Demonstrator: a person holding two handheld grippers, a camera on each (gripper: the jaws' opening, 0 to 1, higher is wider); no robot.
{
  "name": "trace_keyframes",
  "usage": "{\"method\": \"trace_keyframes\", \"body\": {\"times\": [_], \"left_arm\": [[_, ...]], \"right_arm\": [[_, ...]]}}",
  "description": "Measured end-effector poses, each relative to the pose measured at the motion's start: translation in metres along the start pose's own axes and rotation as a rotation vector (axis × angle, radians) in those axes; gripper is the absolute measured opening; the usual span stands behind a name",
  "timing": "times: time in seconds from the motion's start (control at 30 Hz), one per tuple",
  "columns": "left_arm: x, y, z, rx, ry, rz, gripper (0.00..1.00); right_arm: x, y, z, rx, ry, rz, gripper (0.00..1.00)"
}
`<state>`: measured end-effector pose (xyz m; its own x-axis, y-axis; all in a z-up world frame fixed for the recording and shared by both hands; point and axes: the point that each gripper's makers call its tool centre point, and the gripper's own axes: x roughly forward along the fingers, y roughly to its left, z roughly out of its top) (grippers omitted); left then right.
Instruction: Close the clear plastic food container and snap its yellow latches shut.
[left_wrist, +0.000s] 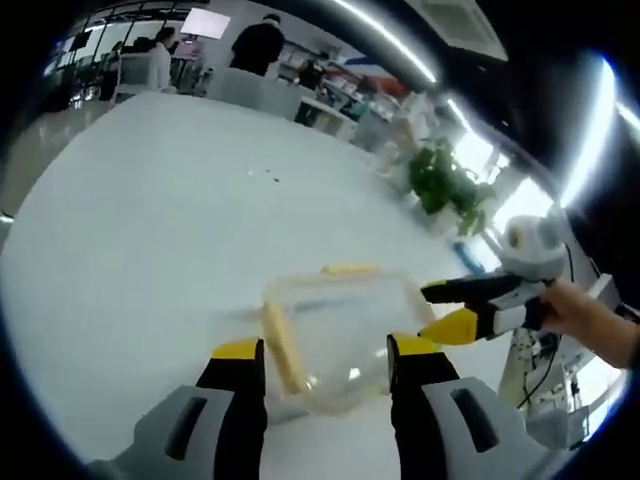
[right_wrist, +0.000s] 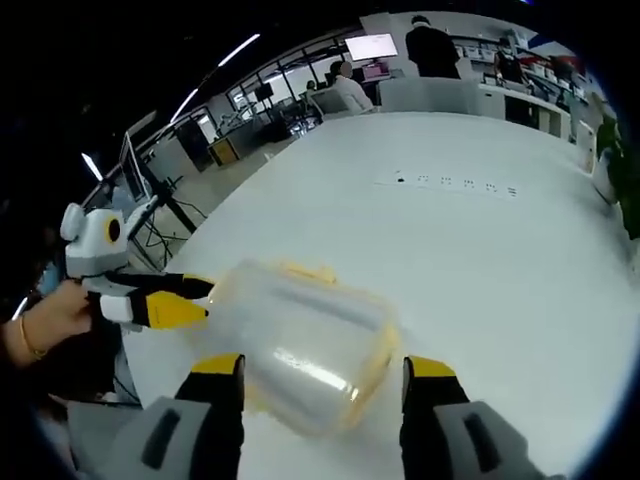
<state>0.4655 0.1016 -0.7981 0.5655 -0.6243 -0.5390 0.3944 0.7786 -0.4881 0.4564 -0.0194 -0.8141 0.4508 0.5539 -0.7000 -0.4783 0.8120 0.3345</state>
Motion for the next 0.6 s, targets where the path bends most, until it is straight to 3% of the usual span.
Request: {"method": "trace_keyframes", "body": {"times": [0.1, 0.43, 0.6], "left_arm": [[-0.007, -0.003, 0.002, 0.064, -0.009, 0.005, 0.58], [-0.029, -0.01, -0.012, 0.168, 0.012, 0.031, 0.57], [-0.049, -0.005, -0.022, 0.22, 0.017, 0.069, 0.59]], "right_arm": [[-0.007, 0.002, -0.005, -0.005, -0.003, -0.003, 0.65], [-0.023, 0.011, -0.008, -0.034, -0.025, -0.006, 0.65], [-0.032, 0.02, -0.011, -0.06, -0.034, -0.002, 0.66]]}}
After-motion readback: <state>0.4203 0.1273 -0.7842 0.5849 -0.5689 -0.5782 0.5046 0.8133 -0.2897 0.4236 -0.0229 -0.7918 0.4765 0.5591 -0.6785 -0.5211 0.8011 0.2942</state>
